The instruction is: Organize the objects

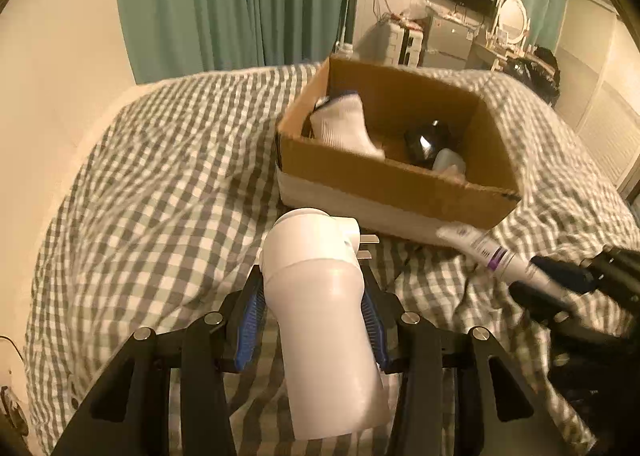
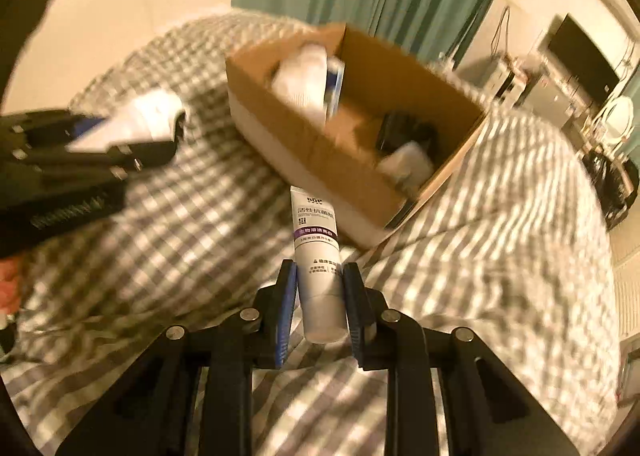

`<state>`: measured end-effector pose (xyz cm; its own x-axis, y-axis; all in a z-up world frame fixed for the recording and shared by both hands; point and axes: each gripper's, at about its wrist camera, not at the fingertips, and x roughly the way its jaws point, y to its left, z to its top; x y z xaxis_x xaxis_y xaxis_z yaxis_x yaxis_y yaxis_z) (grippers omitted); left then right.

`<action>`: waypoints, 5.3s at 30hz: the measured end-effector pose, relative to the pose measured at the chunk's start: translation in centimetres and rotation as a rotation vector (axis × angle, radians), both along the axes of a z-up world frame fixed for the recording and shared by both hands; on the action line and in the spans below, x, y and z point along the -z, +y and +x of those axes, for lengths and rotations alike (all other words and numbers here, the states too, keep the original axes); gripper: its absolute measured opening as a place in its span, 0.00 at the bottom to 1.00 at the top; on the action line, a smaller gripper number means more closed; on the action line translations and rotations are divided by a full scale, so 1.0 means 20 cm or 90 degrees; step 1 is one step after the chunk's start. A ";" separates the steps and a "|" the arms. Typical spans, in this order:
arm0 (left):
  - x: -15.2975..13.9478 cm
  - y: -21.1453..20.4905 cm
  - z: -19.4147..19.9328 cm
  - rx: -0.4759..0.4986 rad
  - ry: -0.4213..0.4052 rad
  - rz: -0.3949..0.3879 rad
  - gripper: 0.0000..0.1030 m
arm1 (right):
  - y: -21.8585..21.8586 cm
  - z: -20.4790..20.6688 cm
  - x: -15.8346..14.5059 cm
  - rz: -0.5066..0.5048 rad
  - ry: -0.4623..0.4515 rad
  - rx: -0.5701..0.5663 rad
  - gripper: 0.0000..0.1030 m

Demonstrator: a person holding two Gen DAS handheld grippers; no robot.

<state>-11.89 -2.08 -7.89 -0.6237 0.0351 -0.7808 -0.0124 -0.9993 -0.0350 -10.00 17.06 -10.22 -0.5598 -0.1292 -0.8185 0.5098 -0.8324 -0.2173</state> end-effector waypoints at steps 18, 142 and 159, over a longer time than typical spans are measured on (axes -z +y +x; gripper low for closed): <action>-0.45 0.14 -0.49 0.069 0.117 -0.018 0.44 | -0.02 -0.46 -0.59 -0.126 0.141 0.046 0.22; -0.32 0.03 -0.01 -0.057 0.252 -0.047 1.00 | 0.34 -0.04 -0.40 -0.198 0.240 0.201 0.99; -0.31 0.02 0.00 -0.056 0.252 -0.051 1.00 | 0.31 -0.03 -0.39 -0.196 0.242 0.192 0.99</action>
<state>-11.97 -1.66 -1.61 -0.8744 -0.0833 -0.4779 0.0765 -0.9965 0.0337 -10.67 23.33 -2.37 -0.8566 -0.1184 -0.5023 0.1730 -0.9829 -0.0635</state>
